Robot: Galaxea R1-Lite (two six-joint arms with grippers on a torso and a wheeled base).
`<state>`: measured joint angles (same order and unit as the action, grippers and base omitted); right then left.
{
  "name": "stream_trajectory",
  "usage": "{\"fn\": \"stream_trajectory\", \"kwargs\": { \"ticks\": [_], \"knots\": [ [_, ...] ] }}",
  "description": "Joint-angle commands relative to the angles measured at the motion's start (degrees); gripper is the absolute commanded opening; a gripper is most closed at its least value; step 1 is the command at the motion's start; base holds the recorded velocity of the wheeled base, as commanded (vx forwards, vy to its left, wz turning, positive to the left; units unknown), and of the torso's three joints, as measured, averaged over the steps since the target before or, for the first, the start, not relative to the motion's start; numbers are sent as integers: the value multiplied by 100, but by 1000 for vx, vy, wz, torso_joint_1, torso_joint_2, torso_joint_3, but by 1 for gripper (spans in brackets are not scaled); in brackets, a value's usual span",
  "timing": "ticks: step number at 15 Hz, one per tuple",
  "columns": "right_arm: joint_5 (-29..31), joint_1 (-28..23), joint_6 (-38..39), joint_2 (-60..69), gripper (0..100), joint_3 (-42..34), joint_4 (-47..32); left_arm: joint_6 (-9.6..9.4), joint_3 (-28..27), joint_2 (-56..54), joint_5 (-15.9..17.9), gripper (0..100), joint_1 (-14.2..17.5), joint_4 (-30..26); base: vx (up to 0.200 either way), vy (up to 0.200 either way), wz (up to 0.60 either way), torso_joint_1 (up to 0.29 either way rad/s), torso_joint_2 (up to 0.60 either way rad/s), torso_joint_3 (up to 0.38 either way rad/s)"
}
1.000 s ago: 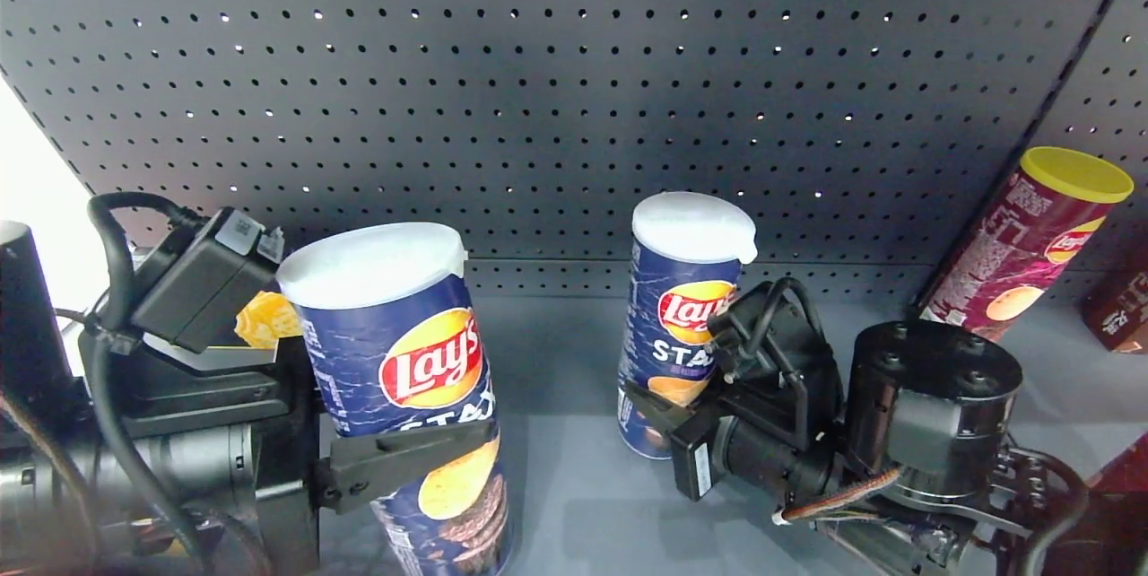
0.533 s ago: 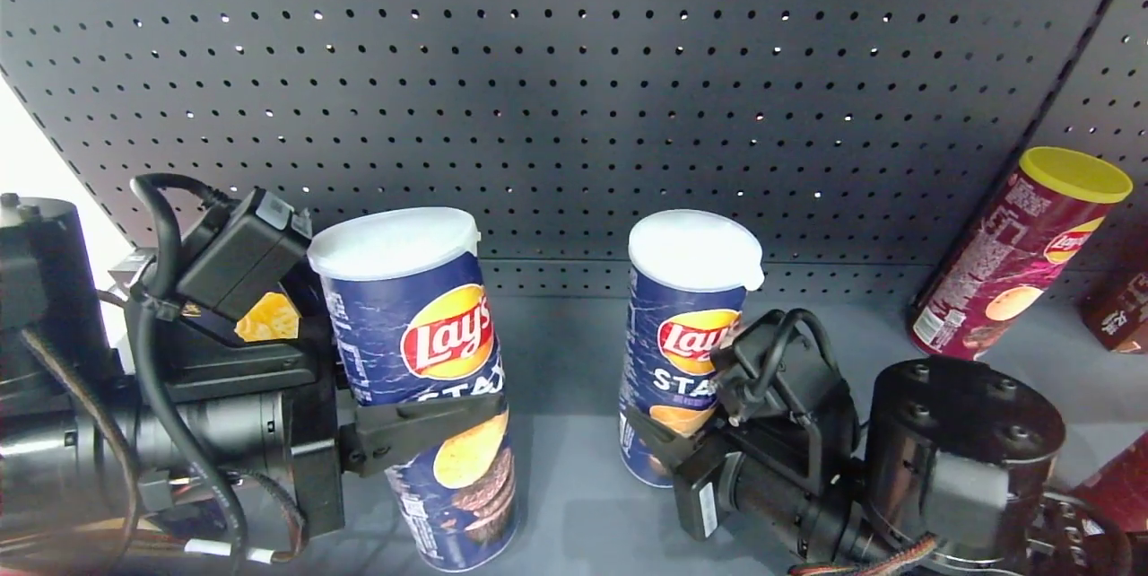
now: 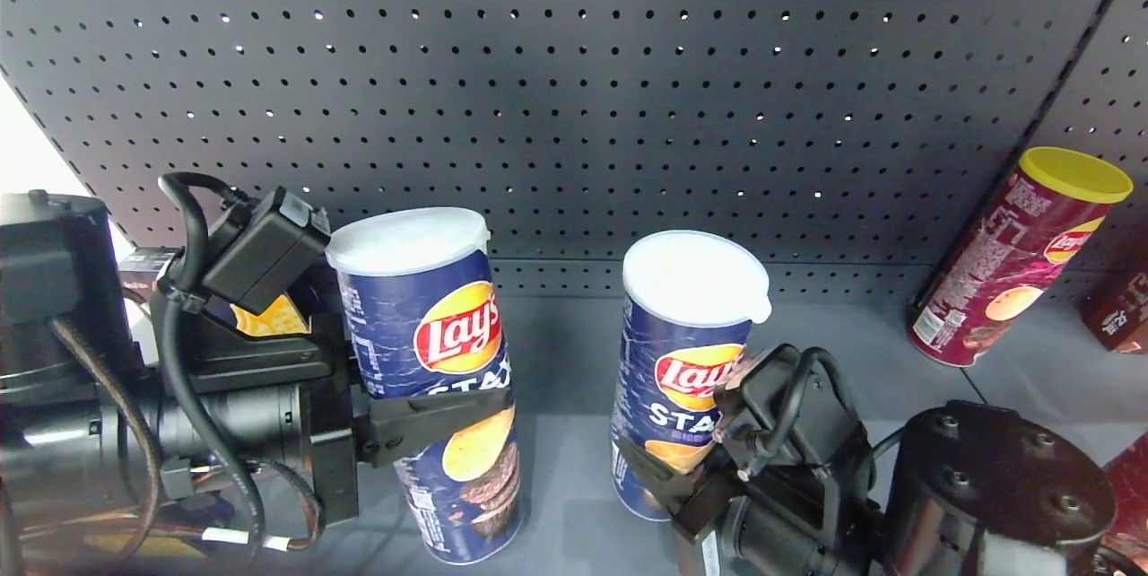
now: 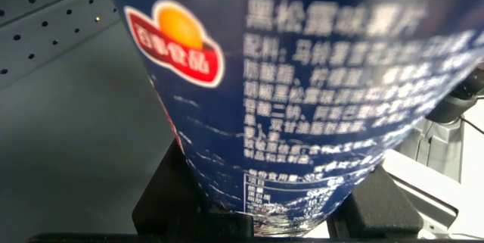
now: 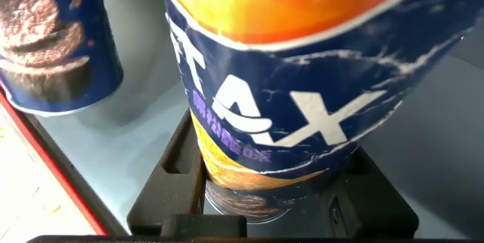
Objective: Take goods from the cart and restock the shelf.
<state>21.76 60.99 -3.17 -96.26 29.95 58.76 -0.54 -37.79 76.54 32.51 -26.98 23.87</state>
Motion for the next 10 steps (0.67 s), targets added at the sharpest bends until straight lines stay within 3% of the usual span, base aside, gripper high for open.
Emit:
{"fn": "stream_trajectory", "kwargs": {
  "ticks": [1,10],
  "knots": [
    [21,89,18,-16,0,-51,-14,1,0,10,1,0,8,4,0,0,0,0,0,0],
    [171,273,27,10,0,-271,-14,1,-18,45,10,0,52,4,0,0,0,0,0,0]
  ]
}}
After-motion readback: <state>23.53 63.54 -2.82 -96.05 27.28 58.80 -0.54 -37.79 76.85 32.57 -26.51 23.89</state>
